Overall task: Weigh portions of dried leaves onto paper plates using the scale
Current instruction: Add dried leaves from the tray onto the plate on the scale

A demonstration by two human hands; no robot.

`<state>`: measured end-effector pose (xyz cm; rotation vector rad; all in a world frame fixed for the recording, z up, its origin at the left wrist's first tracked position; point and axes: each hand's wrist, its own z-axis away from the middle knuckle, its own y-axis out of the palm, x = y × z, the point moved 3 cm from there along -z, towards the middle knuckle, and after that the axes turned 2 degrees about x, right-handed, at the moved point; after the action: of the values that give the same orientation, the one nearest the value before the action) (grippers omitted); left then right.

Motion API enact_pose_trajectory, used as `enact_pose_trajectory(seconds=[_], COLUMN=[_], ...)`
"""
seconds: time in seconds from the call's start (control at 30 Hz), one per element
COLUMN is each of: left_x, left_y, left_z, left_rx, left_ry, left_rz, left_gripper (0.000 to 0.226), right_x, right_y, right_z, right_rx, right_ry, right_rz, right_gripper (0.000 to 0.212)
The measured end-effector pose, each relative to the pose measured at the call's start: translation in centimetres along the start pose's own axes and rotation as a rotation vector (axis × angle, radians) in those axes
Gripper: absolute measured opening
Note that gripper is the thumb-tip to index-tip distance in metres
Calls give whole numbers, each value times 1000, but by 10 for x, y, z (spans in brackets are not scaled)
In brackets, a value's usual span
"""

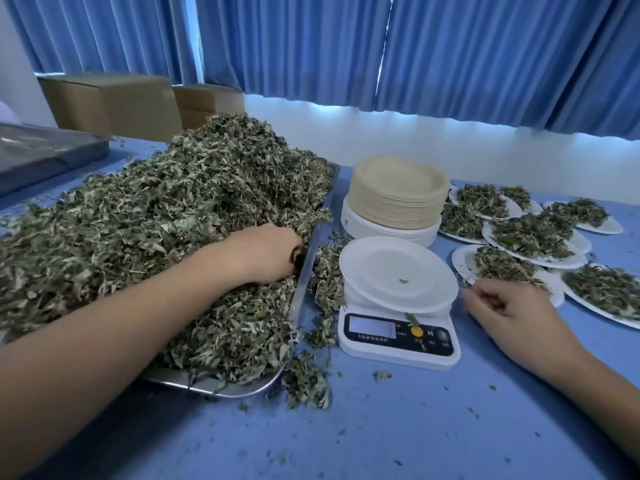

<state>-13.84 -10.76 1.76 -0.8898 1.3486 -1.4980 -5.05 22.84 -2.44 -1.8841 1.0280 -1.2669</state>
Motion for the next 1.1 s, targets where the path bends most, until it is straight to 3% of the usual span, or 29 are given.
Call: enact_pose_trajectory(seconds=[0.37,0.53,0.87,0.97,1.07,1.1], left_x=[3,10,20,20,16,15], left_y=[-7,-27,-40,-39,-26,-22], left_z=[3,8,7,7,8,10], left_rx=[-352,-515,-608,-473,-73,28], left_ry=[-19,-15,-61,-13,77,114], left_rz=[171,341,494,461,192,140], left_gripper=[7,23,25,15,3,11], right_x=[-4,-4,-5,-6,-4,-4], right_y=[2,2,2,2,2,1], right_z=[0,0,0,0,0,0], right_rx=[7,17,17,22,30,28], right_ry=[19,14,12,16,22,25], right_rz=[-20,-42,-61,-63,-58,-55], right_gripper=[31,32,31,31,31,32])
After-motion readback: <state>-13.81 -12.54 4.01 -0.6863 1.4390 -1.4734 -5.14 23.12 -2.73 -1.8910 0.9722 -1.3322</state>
